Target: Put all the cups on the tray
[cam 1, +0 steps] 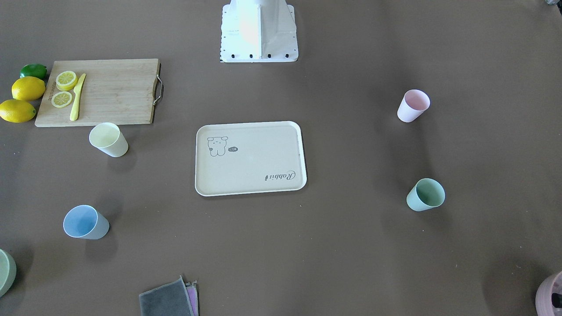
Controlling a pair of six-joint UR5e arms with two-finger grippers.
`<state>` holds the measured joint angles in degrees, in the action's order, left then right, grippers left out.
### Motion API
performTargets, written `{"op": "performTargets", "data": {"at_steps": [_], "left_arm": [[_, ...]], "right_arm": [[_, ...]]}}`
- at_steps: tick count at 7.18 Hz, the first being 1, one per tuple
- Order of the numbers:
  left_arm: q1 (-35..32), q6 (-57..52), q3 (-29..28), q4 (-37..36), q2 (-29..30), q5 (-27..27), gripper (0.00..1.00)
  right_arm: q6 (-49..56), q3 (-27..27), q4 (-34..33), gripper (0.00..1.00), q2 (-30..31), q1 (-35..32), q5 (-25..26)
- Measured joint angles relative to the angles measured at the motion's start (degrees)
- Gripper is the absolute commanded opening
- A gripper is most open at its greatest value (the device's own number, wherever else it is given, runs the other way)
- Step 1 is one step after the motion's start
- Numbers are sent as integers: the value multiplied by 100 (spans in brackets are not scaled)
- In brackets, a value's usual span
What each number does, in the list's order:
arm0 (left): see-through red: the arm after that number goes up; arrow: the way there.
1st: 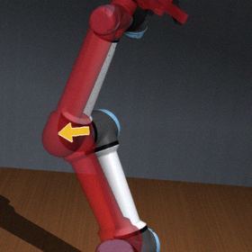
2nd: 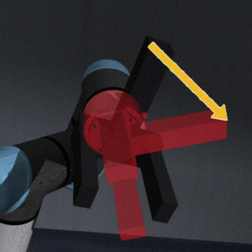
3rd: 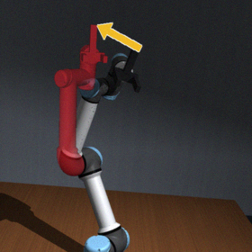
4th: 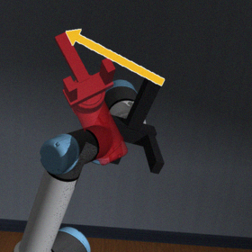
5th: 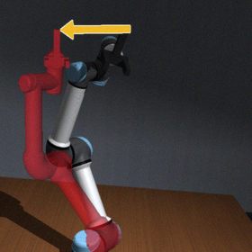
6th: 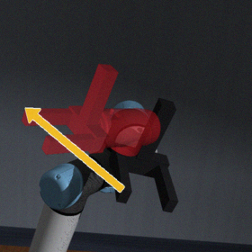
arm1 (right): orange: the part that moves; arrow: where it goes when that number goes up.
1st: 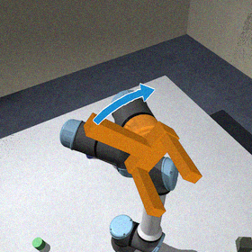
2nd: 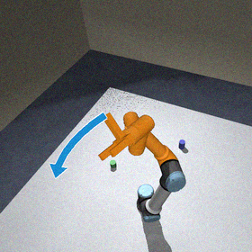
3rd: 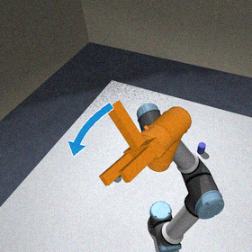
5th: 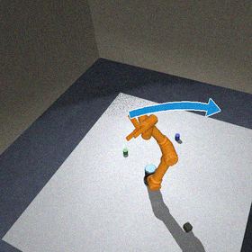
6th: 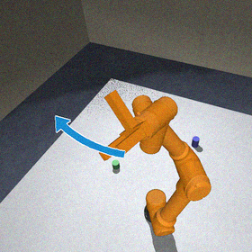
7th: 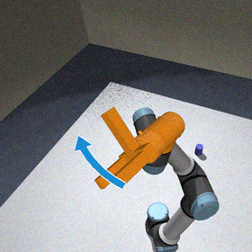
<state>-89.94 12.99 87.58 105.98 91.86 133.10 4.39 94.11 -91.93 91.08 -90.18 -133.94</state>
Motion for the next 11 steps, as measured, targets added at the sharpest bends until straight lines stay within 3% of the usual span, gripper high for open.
{"op": "performTargets", "data": {"at_steps": [11], "left_arm": [[38,103,-20,98,74,-84,98]], "right_arm": [[-23,1,6,100,6,15,-134]]}}
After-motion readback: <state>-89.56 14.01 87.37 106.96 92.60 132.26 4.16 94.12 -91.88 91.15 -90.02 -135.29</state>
